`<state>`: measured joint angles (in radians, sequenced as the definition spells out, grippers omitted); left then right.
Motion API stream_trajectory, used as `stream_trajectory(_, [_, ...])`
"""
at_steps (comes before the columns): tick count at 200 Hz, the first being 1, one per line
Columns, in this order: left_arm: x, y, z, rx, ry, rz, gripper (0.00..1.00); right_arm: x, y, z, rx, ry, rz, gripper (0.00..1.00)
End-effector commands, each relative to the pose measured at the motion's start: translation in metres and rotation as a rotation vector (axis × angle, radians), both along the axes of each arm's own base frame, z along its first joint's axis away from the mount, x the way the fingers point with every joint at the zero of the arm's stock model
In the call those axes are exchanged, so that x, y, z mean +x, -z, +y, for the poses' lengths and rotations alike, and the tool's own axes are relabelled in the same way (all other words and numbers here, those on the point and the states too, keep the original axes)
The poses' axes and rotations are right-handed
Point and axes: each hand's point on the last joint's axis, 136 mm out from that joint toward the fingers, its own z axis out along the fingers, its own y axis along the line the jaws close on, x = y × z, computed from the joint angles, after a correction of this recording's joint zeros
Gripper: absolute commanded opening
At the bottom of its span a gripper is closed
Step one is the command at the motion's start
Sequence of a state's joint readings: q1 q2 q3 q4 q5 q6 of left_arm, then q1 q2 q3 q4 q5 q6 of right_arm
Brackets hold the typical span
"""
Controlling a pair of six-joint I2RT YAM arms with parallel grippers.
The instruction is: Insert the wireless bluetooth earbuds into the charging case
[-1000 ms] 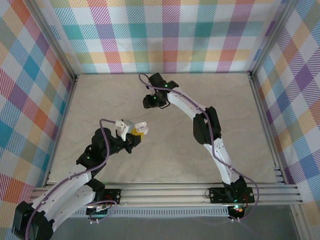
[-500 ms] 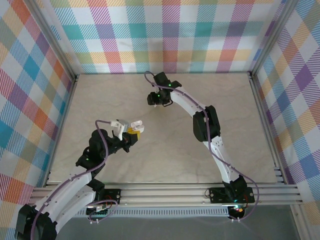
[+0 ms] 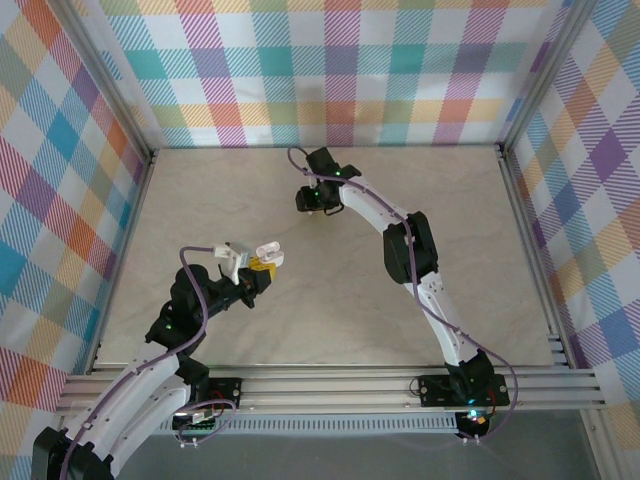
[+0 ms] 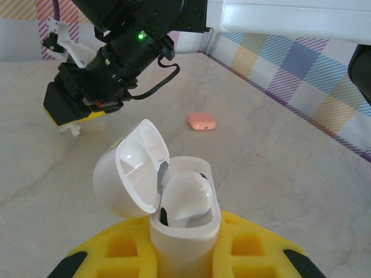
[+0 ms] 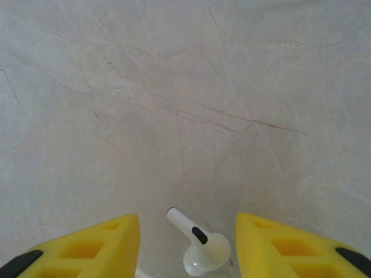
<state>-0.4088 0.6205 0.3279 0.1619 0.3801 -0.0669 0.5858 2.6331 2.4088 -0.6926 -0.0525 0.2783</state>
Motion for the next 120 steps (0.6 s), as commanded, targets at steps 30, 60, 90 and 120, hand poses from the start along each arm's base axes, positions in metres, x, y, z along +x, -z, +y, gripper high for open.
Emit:
stream_trajectory(30, [0.001,-0.001,0.000,-0.010,0.002,0.001,0.00,-0.006,0.007,0.008,0.005,-0.073,0.006,0.39])
stream_trajectory(60, [0.000,0.000,0.000,-0.012,0.008,0.005,0.00,-0.015,0.009,0.003,-0.029,-0.109,0.015,0.32])
stream_trajectory(90, [-0.002,-0.001,0.001,-0.018,0.007,0.002,0.00,-0.022,0.009,-0.001,-0.047,-0.143,0.007,0.27])
stream_trajectory(120, [-0.004,-0.003,0.001,-0.023,0.011,0.002,0.00,-0.031,0.009,-0.003,-0.062,-0.185,0.013,0.23])
